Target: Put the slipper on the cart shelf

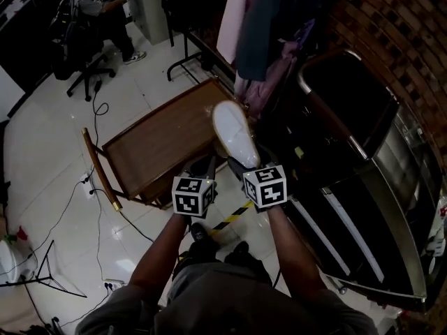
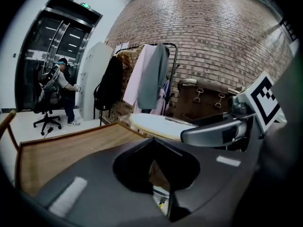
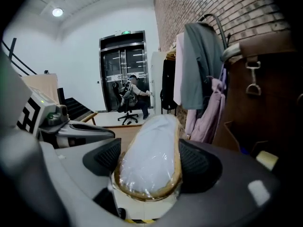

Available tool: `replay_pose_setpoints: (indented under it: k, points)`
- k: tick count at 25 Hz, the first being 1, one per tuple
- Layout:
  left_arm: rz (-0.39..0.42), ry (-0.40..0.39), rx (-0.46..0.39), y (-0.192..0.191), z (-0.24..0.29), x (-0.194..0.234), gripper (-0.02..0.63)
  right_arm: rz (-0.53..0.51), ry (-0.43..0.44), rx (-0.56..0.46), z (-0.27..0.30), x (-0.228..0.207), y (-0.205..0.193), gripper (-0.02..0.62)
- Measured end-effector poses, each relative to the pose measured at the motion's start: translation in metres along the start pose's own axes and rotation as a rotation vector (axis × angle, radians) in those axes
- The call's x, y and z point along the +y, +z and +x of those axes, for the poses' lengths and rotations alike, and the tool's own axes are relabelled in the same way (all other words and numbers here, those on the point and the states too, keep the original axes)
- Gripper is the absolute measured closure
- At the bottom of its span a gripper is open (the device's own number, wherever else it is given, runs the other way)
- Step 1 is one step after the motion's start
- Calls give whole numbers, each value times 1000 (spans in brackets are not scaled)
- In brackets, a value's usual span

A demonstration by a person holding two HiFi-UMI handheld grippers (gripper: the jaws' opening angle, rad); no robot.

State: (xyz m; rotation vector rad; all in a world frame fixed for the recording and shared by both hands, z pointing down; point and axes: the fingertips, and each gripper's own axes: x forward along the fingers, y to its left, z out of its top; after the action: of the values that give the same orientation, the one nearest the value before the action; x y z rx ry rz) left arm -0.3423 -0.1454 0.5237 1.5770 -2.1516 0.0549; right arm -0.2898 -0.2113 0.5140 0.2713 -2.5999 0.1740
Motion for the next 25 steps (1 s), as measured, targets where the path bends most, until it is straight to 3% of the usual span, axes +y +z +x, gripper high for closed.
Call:
replay_pose_setpoints:
  k: [7, 12, 20, 25]
  points:
    - [62, -45, -12, -4, -6, -83, 598, -6, -25, -95, -105, -21, -2, 227]
    - [91, -149, 4, -12, -12, -135, 598, 8, -103, -129, -166, -24, -5, 227]
    - [156, -416, 35, -35, -34, -217, 598, 39, -355, -132, -270, -6, -34, 229]
    - [217, -574, 82, -66, -48, -285, 598, 82, -524, -112, -347, -5, -77, 230]
